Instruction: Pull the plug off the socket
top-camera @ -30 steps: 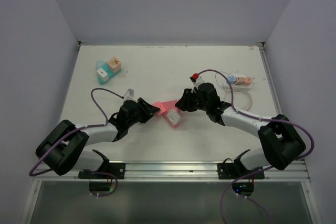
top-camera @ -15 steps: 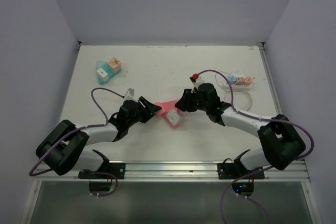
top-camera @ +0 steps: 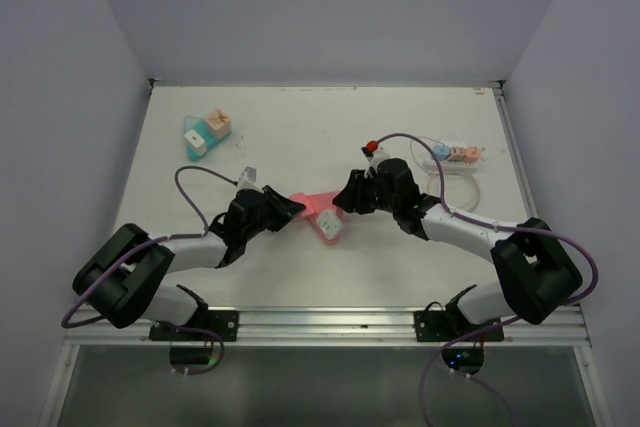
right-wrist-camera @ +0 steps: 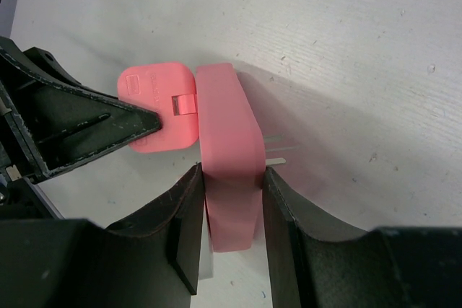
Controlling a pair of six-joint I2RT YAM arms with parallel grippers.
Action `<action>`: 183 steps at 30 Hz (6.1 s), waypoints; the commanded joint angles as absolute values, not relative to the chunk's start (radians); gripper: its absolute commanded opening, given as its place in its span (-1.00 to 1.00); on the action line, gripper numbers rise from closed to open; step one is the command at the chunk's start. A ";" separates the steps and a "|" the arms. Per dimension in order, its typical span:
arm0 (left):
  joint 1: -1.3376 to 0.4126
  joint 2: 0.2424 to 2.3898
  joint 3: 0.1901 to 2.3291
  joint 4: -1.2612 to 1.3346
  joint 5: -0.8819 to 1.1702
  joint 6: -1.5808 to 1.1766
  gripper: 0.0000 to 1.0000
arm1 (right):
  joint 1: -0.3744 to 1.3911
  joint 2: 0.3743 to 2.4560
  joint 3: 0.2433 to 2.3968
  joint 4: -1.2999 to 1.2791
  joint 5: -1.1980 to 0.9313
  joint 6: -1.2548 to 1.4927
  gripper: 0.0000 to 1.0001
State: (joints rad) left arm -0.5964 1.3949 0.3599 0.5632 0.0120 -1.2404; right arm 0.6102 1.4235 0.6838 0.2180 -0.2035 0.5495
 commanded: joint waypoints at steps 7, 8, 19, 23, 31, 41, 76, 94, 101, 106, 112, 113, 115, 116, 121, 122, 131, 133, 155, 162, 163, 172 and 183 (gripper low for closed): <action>-0.595 1.387 0.361 0.649 0.025 -1.200 -1.00 | 0.618 1.439 0.710 0.230 -0.225 0.548 -0.30; -0.595 1.387 0.357 0.661 0.029 -1.200 -1.00 | 0.617 1.440 0.713 0.230 -0.224 0.548 -0.27; -0.595 1.385 0.305 0.781 0.064 -1.201 -1.00 | 0.617 1.474 0.750 0.221 -0.196 0.525 0.21; -0.595 1.382 0.296 0.808 0.074 -1.201 -1.00 | 0.617 1.477 0.753 0.233 -0.201 0.523 0.11; -0.592 1.371 0.285 0.815 0.086 -1.209 -1.00 | 0.617 1.444 0.741 0.232 -0.195 0.500 -0.81; -0.583 1.235 0.258 0.796 0.084 -1.238 -1.00 | 0.604 1.353 0.724 0.098 -0.014 0.430 -1.00; -0.355 1.529 0.518 0.716 0.170 -0.942 -0.81 | 0.502 1.035 0.787 -0.049 -0.098 0.468 -1.00; -0.265 1.685 0.589 0.612 0.181 -0.982 0.87 | 0.502 1.037 0.770 -0.046 -0.101 0.460 -1.00; -0.268 1.453 0.575 0.313 0.118 -0.957 0.99 | 0.502 1.054 0.775 -0.037 -0.089 0.468 -1.00; -0.351 1.312 0.586 0.143 0.081 -0.982 0.99 | 0.511 1.075 0.778 -0.020 -0.081 0.476 -1.00; -0.592 1.221 0.656 0.094 0.009 -1.061 0.99 | 0.523 1.092 0.776 -0.011 -0.066 0.494 -1.00; -0.621 1.226 0.673 0.091 0.005 -1.063 0.99 | 0.525 1.092 0.778 -0.012 -0.063 0.495 -1.00; -0.713 1.239 0.737 0.065 -0.066 -1.052 0.99 | 0.528 1.094 0.782 -0.021 -0.054 0.499 -1.00; -0.771 1.259 0.762 0.043 -0.086 -1.043 0.99 | 0.529 1.097 0.785 -0.023 -0.052 0.499 -1.00; -0.902 1.334 0.914 -0.067 -0.250 -0.982 0.99 | 0.537 1.089 0.785 -0.034 -0.034 0.512 -1.00; -0.938 1.359 0.931 -0.092 -0.273 -0.977 0.99 | 0.535 1.089 0.785 -0.037 -0.028 0.514 -1.00; -1.095 1.529 1.118 -0.284 -0.540 -0.920 0.99 | 0.538 1.083 0.787 -0.052 -0.017 0.526 -1.00; -1.109 1.552 1.147 -0.302 -0.574 -0.910 0.99 | 0.540 1.080 0.787 -0.052 -0.017 0.528 -1.00; -1.019 1.396 0.951 -0.307 -0.638 -1.006 0.61 | 0.540 1.058 0.788 -0.075 -0.003 0.506 -1.00; -0.917 1.329 0.835 -0.160 -0.482 -0.970 0.65 | 0.538 1.052 0.785 -0.063 -0.015 0.505 -1.00; -0.914 1.298 0.816 -0.084 -0.462 -0.956 0.69 | 0.540 1.052 0.782 -0.063 -0.015 0.506 -1.00; -0.806 1.143 0.503 0.484 -0.049 -0.894 0.90 | 0.540 1.045 0.770 -0.032 -0.061 0.503 -1.00; -0.773 1.305 0.572 0.545 0.135 -0.857 0.66 | 0.540 1.054 0.772 0.020 -0.150 0.494 -1.00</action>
State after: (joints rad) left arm -0.7799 1.2675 0.5293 0.4576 0.0654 -0.8890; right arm 0.5377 1.0733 0.7570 -0.0898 -0.0982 0.5026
